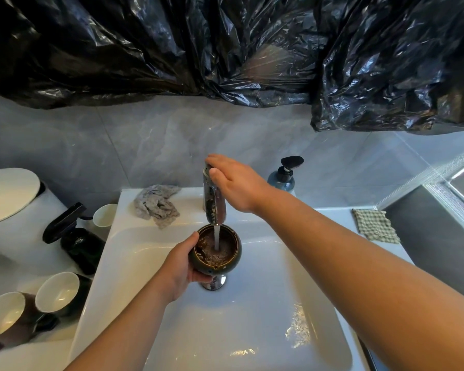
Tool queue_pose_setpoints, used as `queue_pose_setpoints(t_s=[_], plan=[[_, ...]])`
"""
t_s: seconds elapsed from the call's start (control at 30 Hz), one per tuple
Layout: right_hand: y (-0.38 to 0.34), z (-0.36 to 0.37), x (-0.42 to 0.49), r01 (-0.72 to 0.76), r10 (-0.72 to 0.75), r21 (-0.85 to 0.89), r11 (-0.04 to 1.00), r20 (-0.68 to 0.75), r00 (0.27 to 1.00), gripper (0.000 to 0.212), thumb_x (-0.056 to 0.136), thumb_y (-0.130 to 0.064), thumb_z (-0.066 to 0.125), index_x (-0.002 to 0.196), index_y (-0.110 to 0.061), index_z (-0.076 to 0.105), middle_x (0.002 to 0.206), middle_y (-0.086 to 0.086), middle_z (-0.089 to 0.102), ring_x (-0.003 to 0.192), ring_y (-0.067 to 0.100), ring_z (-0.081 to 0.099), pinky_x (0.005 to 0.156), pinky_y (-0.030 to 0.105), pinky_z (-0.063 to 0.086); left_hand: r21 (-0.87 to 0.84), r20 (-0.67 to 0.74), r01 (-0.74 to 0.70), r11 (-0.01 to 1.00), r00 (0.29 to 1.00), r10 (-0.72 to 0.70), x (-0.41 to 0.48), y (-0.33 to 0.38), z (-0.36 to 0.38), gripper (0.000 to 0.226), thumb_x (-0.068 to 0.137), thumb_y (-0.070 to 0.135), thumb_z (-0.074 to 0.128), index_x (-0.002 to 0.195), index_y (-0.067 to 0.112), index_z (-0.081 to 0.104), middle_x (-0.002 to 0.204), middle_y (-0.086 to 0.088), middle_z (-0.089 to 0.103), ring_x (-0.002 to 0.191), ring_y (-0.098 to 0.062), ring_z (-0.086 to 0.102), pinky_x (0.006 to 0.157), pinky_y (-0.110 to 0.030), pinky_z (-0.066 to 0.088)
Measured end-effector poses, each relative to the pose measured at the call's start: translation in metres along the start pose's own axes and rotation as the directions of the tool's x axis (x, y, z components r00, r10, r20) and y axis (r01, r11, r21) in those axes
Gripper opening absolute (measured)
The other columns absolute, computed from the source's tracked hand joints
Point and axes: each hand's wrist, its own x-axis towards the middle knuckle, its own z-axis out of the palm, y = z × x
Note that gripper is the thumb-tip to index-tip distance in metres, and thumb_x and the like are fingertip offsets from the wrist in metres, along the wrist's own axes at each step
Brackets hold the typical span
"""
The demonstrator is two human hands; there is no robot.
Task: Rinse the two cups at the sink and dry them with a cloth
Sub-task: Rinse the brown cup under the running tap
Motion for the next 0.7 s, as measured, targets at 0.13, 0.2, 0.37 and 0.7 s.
queue_pose_setpoints(t_s=[0.13,0.2,0.37,0.7], plan=[[-0.0010,-0.0021,-0.0020,-0.006,0.006,-0.013,1.000,-0.001,1.000,0.050,0.108,-0.032,0.026,0.152,-0.012,0.036,0.160,0.006,0.035,0.147,0.021,0.031,0.119,0.034,0.024,0.001,0.001,0.002,1.000,1.000,-0.002,-0.0005,-0.0016,0.0006,0.043,0.106,0.041,0.034,0.116,0.015,0.067,0.099,-0.013,0.078,0.083,-0.032,0.072,0.053,-0.032,0.053],[-0.0020,-0.0023,-0.0018,-0.011,0.011,-0.006,1.000,-0.002,1.000,0.049,0.108,-0.031,0.026,0.151,-0.012,0.038,0.157,0.006,0.039,0.143,0.022,0.035,0.116,0.033,0.027,-0.001,0.005,0.002,1.000,1.000,-0.002,-0.0004,-0.0019,0.0009,0.044,0.106,0.041,0.034,0.117,0.014,0.067,0.100,-0.014,0.077,0.084,-0.033,0.071,0.053,-0.032,0.053],[-0.0022,-0.0018,0.0009,-0.041,0.041,-0.006,0.999,0.027,0.999,0.049,0.105,-0.034,0.024,0.141,-0.009,0.046,0.147,0.009,0.048,0.133,0.025,0.045,0.108,0.036,0.035,0.011,0.006,0.009,1.000,1.000,-0.009,-0.0003,-0.0034,0.0023,0.043,0.106,0.041,0.034,0.117,0.016,0.066,0.102,-0.014,0.077,0.087,-0.034,0.070,0.054,-0.033,0.053],[-0.0064,-0.0074,-0.0064,-0.025,0.026,-0.028,0.999,0.036,0.999,0.051,0.109,-0.031,0.024,0.155,-0.012,0.029,0.164,0.005,0.026,0.151,0.019,0.022,0.119,0.028,0.015,0.005,0.010,0.006,1.000,1.000,-0.007,-0.0019,-0.0012,0.0025,0.043,0.106,0.041,0.034,0.114,0.015,0.067,0.097,-0.012,0.078,0.085,-0.033,0.072,0.054,-0.033,0.054]])
